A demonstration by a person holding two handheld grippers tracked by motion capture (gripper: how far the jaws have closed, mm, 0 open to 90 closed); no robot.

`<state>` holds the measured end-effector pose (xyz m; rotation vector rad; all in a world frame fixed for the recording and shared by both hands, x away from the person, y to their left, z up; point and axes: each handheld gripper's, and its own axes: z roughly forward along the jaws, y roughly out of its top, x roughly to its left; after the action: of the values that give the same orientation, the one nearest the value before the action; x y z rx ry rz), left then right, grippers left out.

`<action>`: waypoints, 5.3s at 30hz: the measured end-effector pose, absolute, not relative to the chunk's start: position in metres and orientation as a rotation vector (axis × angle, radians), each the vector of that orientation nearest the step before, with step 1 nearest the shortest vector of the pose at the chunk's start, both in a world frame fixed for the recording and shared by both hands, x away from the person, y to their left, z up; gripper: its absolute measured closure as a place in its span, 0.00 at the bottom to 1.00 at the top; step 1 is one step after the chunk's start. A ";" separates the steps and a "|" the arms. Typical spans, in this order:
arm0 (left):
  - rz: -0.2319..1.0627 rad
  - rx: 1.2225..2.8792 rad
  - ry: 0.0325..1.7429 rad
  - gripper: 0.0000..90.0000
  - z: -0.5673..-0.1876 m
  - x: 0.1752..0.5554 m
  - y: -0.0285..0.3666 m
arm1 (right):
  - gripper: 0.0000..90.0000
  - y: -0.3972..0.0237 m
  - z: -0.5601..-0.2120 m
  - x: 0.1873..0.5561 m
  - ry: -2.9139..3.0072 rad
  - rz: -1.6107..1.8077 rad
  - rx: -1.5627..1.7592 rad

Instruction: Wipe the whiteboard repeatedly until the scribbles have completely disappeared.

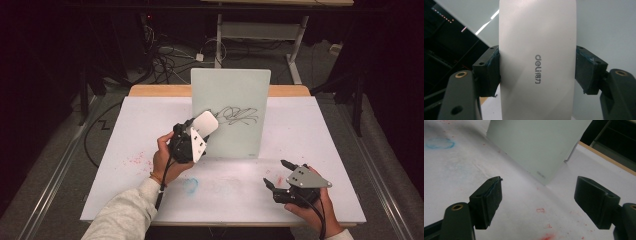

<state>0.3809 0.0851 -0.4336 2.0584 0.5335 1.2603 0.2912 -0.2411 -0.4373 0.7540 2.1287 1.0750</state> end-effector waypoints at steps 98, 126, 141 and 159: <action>1.360 1.959 0.577 0.32 -0.426 0.383 0.008 | 0.26 -0.244 -0.438 0.292 2.164 1.112 0.769; 1.356 1.944 0.560 0.32 -0.410 0.390 -0.006 | 0.26 -0.245 -0.437 0.290 2.163 1.112 0.763; 1.328 2.023 0.470 0.32 -0.446 0.376 -0.034 | 0.26 -0.245 -0.438 0.289 2.167 1.104 0.752; 1.359 1.988 0.500 0.32 -0.428 0.383 -0.036 | 0.25 -0.245 -0.440 0.289 2.187 1.100 0.745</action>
<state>0.3830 -0.0356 -0.4280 1.9883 0.4999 1.3595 0.2894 -0.2453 -0.4398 0.7449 2.1868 1.0998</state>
